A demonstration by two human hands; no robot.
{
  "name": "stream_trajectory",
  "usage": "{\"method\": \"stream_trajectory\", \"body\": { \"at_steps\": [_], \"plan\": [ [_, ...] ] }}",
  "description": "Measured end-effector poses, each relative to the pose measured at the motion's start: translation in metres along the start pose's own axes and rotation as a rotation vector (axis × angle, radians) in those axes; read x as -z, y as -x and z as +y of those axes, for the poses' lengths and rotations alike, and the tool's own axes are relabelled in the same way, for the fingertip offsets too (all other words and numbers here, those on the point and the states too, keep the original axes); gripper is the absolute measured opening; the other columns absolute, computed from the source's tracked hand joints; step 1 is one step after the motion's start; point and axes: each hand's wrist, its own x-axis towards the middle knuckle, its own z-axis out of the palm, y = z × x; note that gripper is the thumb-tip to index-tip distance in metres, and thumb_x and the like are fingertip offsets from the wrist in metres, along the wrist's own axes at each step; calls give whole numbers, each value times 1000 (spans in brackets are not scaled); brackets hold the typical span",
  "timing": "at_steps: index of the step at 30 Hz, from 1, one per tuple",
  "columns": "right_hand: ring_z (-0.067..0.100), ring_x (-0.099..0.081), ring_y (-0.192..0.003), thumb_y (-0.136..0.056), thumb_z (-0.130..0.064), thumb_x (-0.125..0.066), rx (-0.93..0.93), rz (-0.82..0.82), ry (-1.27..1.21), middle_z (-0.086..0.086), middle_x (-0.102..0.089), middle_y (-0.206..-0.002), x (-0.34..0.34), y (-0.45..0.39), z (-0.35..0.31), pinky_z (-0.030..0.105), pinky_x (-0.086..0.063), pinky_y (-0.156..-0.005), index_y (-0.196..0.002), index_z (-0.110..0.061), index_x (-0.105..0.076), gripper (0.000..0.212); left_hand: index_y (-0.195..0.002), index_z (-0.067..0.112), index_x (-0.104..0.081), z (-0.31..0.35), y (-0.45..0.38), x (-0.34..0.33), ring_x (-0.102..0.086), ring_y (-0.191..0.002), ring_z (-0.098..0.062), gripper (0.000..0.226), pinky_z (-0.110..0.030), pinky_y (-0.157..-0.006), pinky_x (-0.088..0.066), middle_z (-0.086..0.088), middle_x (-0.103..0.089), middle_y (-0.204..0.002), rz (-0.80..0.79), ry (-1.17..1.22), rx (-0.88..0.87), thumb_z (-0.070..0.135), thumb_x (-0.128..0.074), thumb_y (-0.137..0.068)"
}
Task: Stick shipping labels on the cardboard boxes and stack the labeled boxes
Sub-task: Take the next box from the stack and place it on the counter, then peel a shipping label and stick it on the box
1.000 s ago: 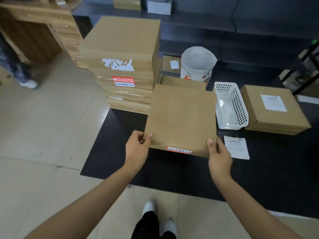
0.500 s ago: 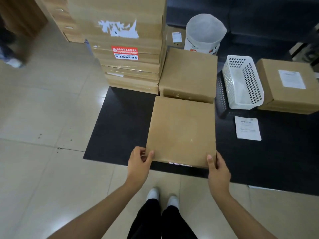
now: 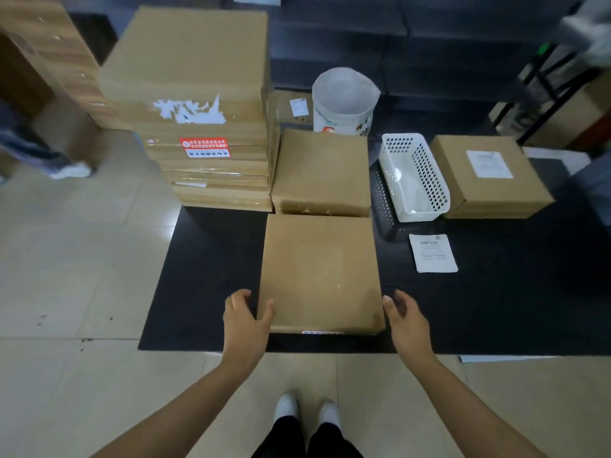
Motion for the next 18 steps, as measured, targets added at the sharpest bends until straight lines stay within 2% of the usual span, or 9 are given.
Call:
{"method": "stream_trajectory", "body": {
  "at_steps": [4,8,11,14,16,18],
  "plan": [
    [22,-49,-128,-96,-31,-55,17,51,0,9,-52,-140,32,-22,-7,30,-37,-102,-140,-7,-44,52,-130,11,-43,49,-11,-9,-41,-116,-18,45,-26,-93,-35,-5,-44,-129,28,-63,-190,26,-61,-91],
    [24,-52,-125,-95,-28,-57,28,96,0,14,-56,-135,63,-53,-7,31,-38,-101,-137,-5,-47,49,-135,16,-40,107,-11,-50,-40,-120,-11,46,-19,-98,-28,1,-41,-135,-68,-102,-416,25,-56,-94],
    [25,-52,-123,-96,-26,-56,32,97,10,13,-54,-135,86,-84,-3,31,-39,-100,-137,-4,-46,47,-135,10,-43,147,-9,-101,-42,-123,-14,45,-12,-99,-22,-5,-44,-136,-143,-111,-520,20,-58,-93],
    [23,-51,-123,-96,-22,-56,37,85,51,11,-53,-136,113,-121,5,30,-40,-98,-138,-5,-45,46,-134,6,-44,176,-8,-161,-44,-125,-19,45,-14,-104,-24,-9,-47,-134,-218,-108,-517,20,-58,-93],
    [19,-53,-118,-96,-19,-57,47,69,81,10,-55,-133,130,-147,10,27,-40,-94,-136,-5,-48,44,-137,12,-42,191,-9,-197,-42,-127,-15,47,-25,-110,-31,-3,-45,-137,-269,-67,-434,25,-56,-94],
    [20,-54,-117,-94,-19,-59,18,79,125,10,-56,-131,144,-170,19,30,-43,-97,-135,-6,-50,44,-138,13,-42,200,-13,-230,-42,-127,-14,47,-32,-110,-35,-2,-45,-137,-292,-114,-369,26,-56,-94]
  ]
}}
